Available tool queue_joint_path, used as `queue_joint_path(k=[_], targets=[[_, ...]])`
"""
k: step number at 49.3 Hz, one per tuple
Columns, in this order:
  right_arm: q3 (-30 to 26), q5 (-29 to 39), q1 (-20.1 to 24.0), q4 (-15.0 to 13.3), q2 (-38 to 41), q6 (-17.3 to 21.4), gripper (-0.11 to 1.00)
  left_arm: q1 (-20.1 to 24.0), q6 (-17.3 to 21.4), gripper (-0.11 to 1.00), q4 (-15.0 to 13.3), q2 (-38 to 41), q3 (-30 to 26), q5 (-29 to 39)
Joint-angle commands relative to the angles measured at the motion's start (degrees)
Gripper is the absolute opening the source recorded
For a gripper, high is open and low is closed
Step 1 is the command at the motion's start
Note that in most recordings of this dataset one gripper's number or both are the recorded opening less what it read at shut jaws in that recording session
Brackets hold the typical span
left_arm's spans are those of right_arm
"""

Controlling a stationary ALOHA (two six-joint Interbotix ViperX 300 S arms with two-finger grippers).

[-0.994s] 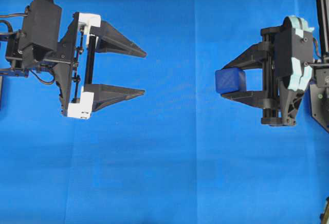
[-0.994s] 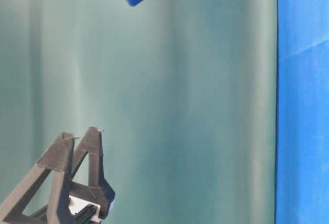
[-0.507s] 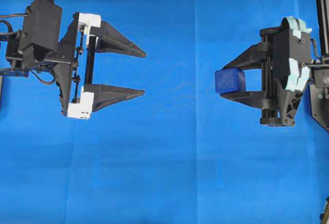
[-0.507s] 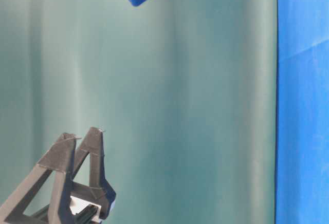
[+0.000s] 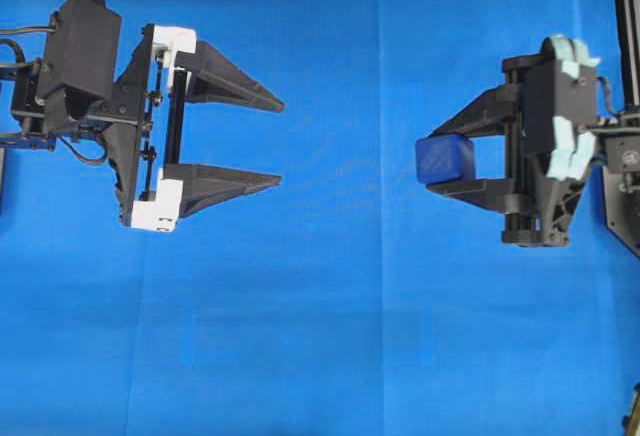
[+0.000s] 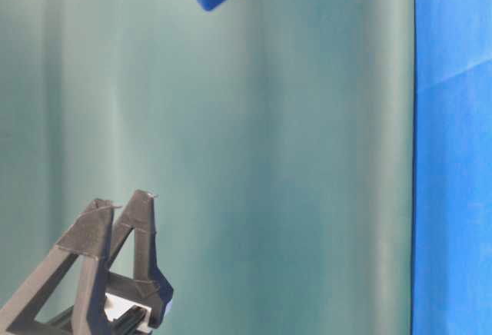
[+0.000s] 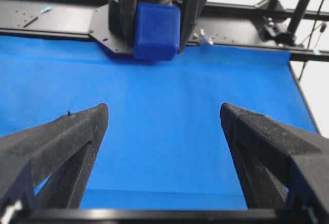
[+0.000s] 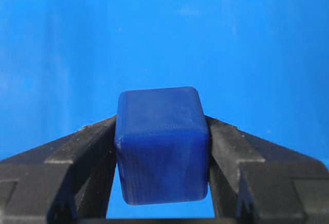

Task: Handover the blue block to the right arm after grasping it with the left arm, then place it in the designated position.
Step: 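Move the right gripper left and lower the cube to the table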

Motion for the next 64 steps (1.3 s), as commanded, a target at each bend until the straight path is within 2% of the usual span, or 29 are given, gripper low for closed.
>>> queue_joint_path(k=[1,15,27,50,64], targets=[[-1.5,-0.3,0.2,0.1,0.8,0.1,0.43,-0.1,-0.1,0.93,0.1,-1.1,-1.3,-0.3],[-1.4,-1.9,0.2,0.0,6.8,0.1,0.43,-0.1,-0.1,0.93,0.1,-1.1,-1.4,-0.4],[-1.2,-9.1,-0.4,0.0,13.3,0.2,0.43,-0.1,-0.1,0.93,0.1,-1.1,-1.4,-0.3],[-0.5,-22.0,-5.5,0.1,28.1,1.4,0.43,-0.1,0.0,0.93,0.1,-1.0,-1.3,-0.3],[-0.5,-28.4,-6.2,0.1,33.7,1.5,0.43,-0.1,0.0,0.93,0.1,-1.0,-1.4,-0.3]])
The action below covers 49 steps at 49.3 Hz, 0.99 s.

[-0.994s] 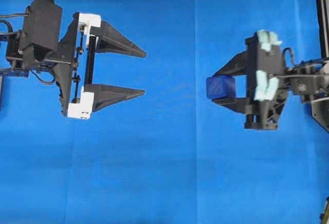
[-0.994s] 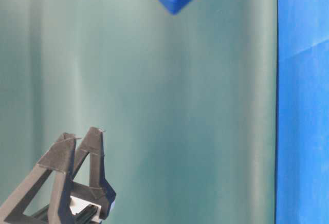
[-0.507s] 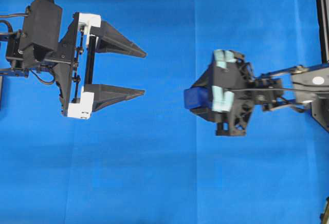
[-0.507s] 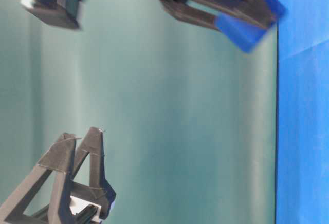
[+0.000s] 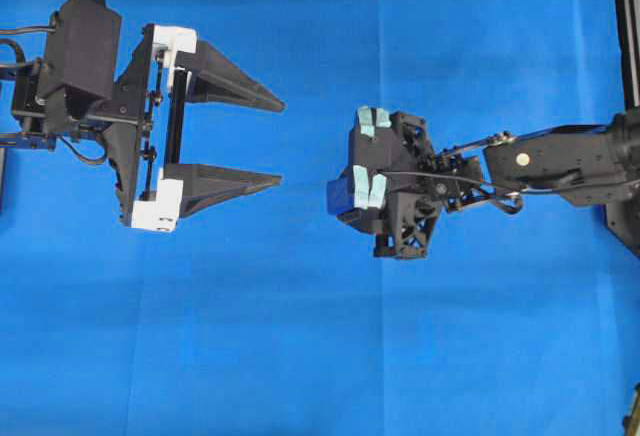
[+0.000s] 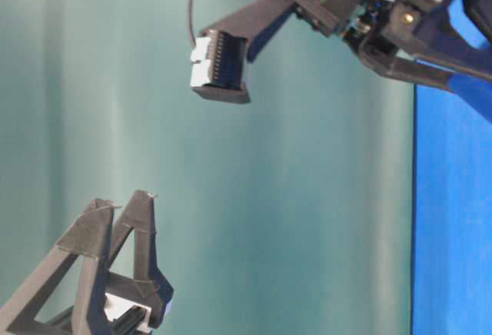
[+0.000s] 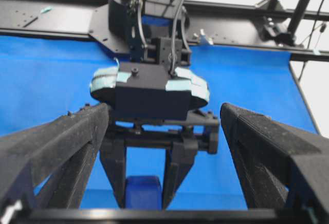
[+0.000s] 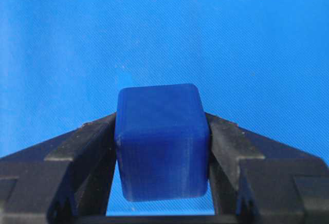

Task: Handover the blue block to the right arm after grasping it with the left arm, then place it in the designated position.
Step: 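Move the right gripper left and lower the cube to the table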

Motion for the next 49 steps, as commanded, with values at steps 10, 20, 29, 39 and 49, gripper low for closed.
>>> queue_joint_path(k=[10,20,29,39,49], targets=[[-1.0,-3.9,0.0,0.2,3.2,0.1,0.43,0.1,0.1,0.93,0.2,-1.0,-1.5,-0.3],[-1.0,-5.9,-0.6,0.5,4.8,0.0,0.43,0.1,0.1,0.93,0.2,-0.9,-1.5,-0.3],[-0.4,-7.1,-1.2,0.6,5.1,0.0,0.43,0.1,0.0,0.93,0.2,-0.9,-1.5,-0.4],[-0.3,-7.8,-1.5,0.8,5.9,0.1,0.43,0.1,0.0,0.93,0.2,-0.9,-1.5,-0.3],[-0.3,-7.7,-1.5,1.6,6.2,0.1,0.42,0.1,0.0,0.93,0.2,-1.0,-1.5,-0.4]])
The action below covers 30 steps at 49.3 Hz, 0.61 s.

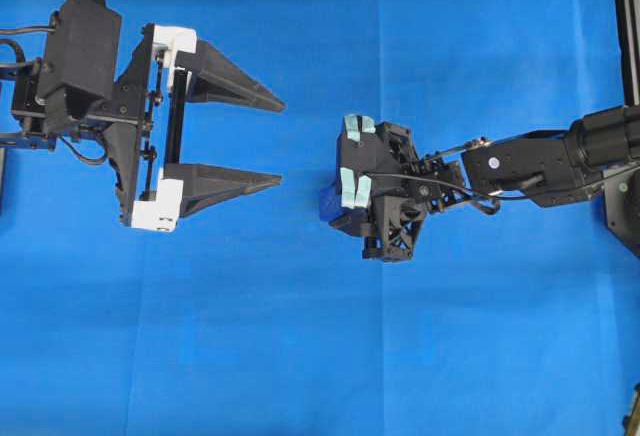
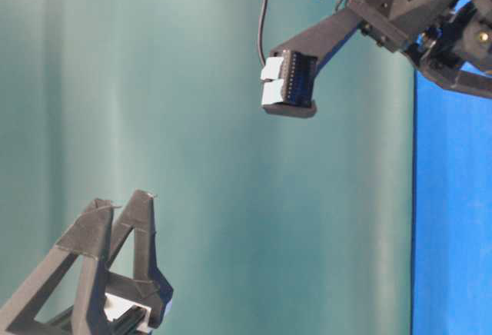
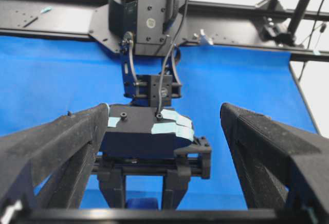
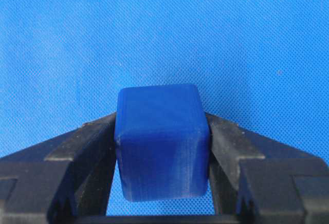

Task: Handover the blue block to the right arm after grasping it with the left arm, then place it in the designated position.
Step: 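Move the right gripper left and lower the cube to the table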

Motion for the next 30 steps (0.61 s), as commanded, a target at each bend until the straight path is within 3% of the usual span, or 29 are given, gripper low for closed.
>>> queue_joint_path(k=[1,12,19,22,30], targets=[[-0.5,-0.5,-0.1,0.4,-0.8,0.1,0.42,0.1,-0.1,0.93,0.0,-1.0,-1.5,-0.3],[-0.6,-0.3,-0.2,1.7,-0.9,0.1,0.44,0.1,0.0,0.93,0.1,-1.0,-1.5,-0.3],[-0.7,0.2,-0.1,2.5,-0.8,0.1,0.82,0.1,-0.1,0.93,0.1,-1.1,-1.3,-0.3],[-0.9,0.4,-0.1,2.6,-0.8,0.1,0.94,0.1,0.0,0.93,0.0,-1.1,-1.3,-0.4],[-1.1,1.2,-0.1,2.7,-1.1,0.1,0.87,0.1,0.1,0.93,0.0,-1.1,-1.4,-0.3]])
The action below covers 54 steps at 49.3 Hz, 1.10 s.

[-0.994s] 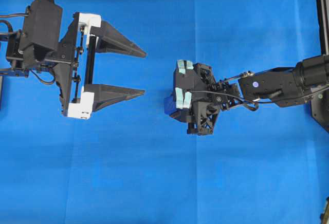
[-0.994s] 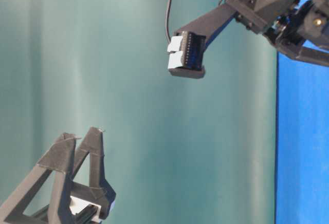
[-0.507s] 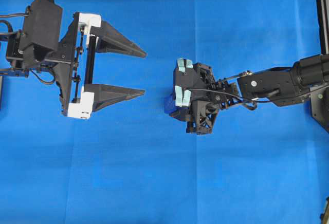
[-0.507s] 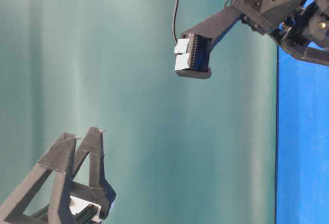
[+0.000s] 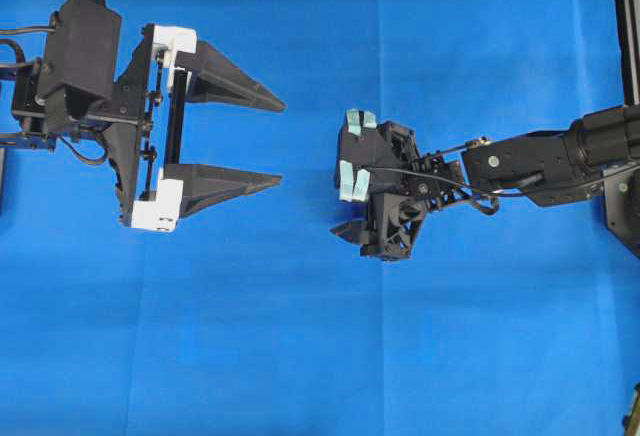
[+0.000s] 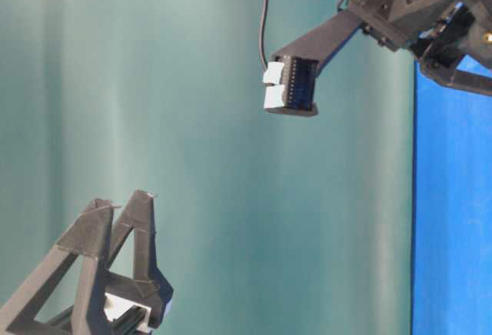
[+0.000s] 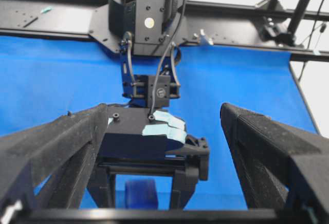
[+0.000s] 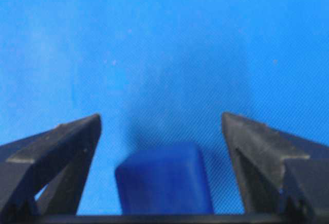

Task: Handover the blue block to the right arm after grasping it with the left arm, then place it in the designated position.
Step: 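Move the right gripper left and lower the cube to the table, then open the right gripper, release the cube, and lift away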

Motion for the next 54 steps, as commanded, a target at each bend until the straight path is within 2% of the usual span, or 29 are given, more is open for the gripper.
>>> queue_joint_path(k=[1,16,36,54], targets=[[-1.1,0.4,-0.1,0.1,-1.2,-0.1,0.87,0.1,0.1,0.93,0.1,-1.1,-1.4,-0.3],[-1.2,5.4,0.2,0.0,-7.1,-0.3,0.89,0.1,0.1,0.93,0.2,-1.1,-1.5,-0.3],[-1.1,17.7,0.9,-0.3,-23.3,-0.6,0.88,0.1,0.0,0.93,0.2,-1.1,-1.6,-0.4],[-1.1,24.2,0.9,-2.0,-38.1,-0.8,0.88,0.1,0.0,0.93,0.1,-1.1,-1.7,-0.4]])
